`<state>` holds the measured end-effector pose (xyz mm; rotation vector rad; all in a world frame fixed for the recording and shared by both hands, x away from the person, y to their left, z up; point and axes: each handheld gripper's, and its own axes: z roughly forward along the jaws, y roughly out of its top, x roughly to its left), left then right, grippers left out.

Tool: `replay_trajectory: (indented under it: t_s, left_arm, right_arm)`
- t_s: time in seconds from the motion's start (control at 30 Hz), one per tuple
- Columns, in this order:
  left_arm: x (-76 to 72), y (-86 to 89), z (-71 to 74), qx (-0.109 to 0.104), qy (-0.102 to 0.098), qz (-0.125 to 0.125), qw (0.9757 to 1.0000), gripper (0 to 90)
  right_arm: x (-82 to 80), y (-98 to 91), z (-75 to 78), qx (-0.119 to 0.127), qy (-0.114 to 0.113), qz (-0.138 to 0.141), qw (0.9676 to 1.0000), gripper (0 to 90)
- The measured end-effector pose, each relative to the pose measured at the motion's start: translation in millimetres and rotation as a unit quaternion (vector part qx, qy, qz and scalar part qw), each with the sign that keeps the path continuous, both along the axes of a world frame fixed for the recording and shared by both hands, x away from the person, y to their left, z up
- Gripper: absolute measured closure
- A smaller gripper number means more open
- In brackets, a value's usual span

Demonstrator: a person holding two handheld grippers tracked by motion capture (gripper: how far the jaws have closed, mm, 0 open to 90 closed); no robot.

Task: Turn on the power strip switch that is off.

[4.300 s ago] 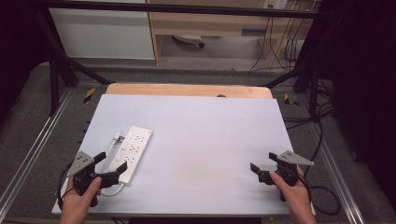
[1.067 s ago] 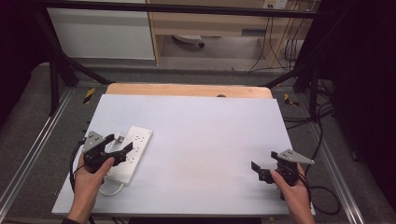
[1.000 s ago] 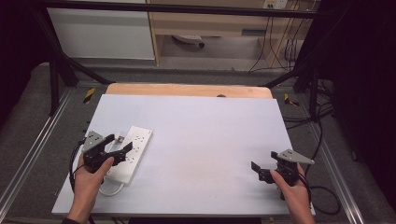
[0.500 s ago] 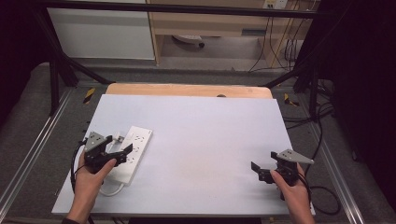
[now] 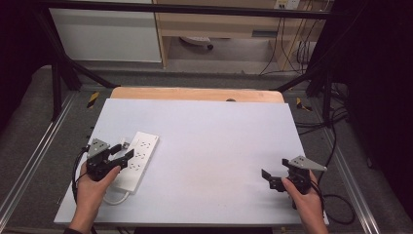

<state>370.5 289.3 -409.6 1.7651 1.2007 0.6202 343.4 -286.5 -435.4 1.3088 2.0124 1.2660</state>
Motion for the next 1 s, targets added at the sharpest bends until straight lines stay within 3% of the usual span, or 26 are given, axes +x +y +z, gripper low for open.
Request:
replay_trajectory:
  t_s: [0.3, 0.6, 1.0]
  left_arm:
    - [0.4, 6.1, -4.3, -0.001, 0.024, -0.002, 0.9997, 65.6]
    - [2.5, 9.6, -9.7, -0.001, 0.035, 0.003, 0.9994, 82.3]
    - [16.5, 10.6, -17.1, 0.000, 0.053, -0.004, 0.9986, 89.8]
  right_arm:
    - [0.6, 0.4, -0.5, -0.002, 0.001, 0.001, 1.0000, 3.8]
    - [0.9, 0.7, -0.8, -0.002, 0.003, 0.002, 1.0000, 3.8]
    - [1.1, 0.7, -1.4, -0.001, 0.005, 0.000, 1.0000, 3.9]
